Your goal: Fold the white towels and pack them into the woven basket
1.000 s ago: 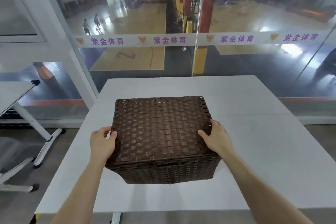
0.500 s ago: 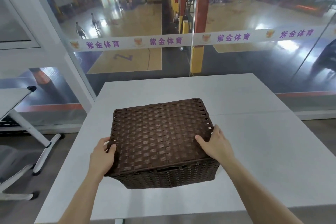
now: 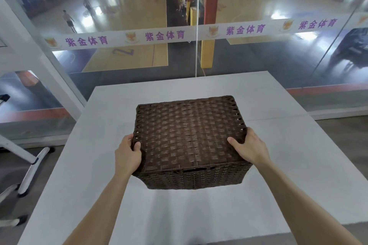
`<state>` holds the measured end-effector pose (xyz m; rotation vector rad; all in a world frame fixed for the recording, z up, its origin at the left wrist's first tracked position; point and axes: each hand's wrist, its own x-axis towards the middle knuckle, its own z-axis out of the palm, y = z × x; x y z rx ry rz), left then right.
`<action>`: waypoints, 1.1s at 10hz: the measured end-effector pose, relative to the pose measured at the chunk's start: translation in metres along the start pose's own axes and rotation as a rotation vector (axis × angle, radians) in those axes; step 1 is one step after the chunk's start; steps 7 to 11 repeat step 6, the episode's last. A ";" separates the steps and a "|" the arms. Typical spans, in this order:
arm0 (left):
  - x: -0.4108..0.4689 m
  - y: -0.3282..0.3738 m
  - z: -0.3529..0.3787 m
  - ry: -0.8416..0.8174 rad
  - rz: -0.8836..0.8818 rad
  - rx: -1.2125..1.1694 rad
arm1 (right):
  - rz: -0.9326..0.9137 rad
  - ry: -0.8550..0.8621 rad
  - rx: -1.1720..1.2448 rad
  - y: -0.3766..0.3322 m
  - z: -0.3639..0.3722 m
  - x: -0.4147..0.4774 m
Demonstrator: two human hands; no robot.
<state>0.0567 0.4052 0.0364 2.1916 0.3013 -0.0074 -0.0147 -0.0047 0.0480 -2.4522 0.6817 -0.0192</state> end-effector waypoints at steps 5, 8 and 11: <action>0.065 0.050 0.048 -0.007 0.018 0.048 | 0.006 -0.063 0.038 0.003 -0.019 0.092; 0.071 0.030 0.031 -0.062 -0.032 -0.023 | 0.027 -0.116 0.116 0.000 -0.042 0.088; 0.071 0.030 0.031 -0.062 -0.032 -0.023 | 0.027 -0.116 0.116 0.000 -0.042 0.088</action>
